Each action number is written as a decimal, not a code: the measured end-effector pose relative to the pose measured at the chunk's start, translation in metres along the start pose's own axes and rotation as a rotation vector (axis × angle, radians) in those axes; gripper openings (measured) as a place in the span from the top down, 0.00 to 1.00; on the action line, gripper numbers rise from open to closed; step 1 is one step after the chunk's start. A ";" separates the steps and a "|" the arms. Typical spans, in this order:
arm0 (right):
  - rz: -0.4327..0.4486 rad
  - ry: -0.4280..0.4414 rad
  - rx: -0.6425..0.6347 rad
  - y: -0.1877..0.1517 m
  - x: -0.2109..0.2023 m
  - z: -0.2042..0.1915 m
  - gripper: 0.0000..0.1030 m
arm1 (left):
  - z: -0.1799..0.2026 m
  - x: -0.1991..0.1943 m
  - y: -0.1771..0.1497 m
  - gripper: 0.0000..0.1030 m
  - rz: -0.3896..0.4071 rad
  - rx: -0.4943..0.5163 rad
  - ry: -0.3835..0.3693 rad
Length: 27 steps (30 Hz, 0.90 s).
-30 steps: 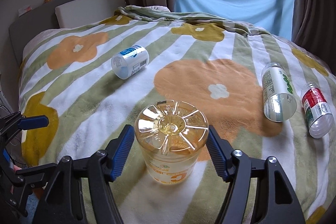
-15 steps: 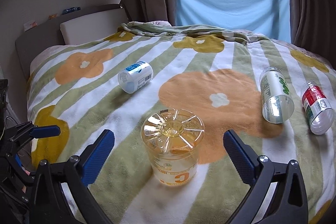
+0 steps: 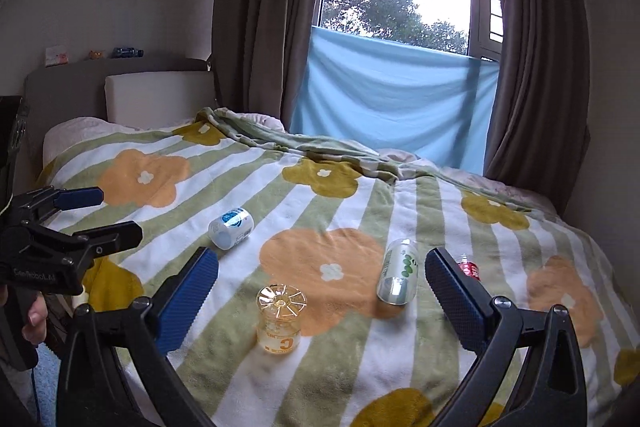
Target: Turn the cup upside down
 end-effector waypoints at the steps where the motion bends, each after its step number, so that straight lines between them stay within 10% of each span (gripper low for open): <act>1: 0.016 -0.028 0.002 0.005 -0.011 0.001 0.00 | 0.003 -0.010 0.008 0.00 0.028 0.006 0.006; 12: 0.056 -0.208 0.159 0.003 -0.079 0.019 0.00 | 0.021 -0.075 0.004 0.00 0.118 -0.006 0.055; 27: 0.115 -0.208 0.178 0.002 -0.099 0.016 0.00 | 0.033 -0.085 -0.007 0.00 0.141 0.016 0.097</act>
Point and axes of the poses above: each gripper's, at about its wrist camera, not at the fingertips, and x roughly the way its jaws point, z to its right, y to its top, the point moved 1 cm from there along x, roughly the way its jaws point, and after that the axes turned 1 degree about -y, right-handed, at the moved point
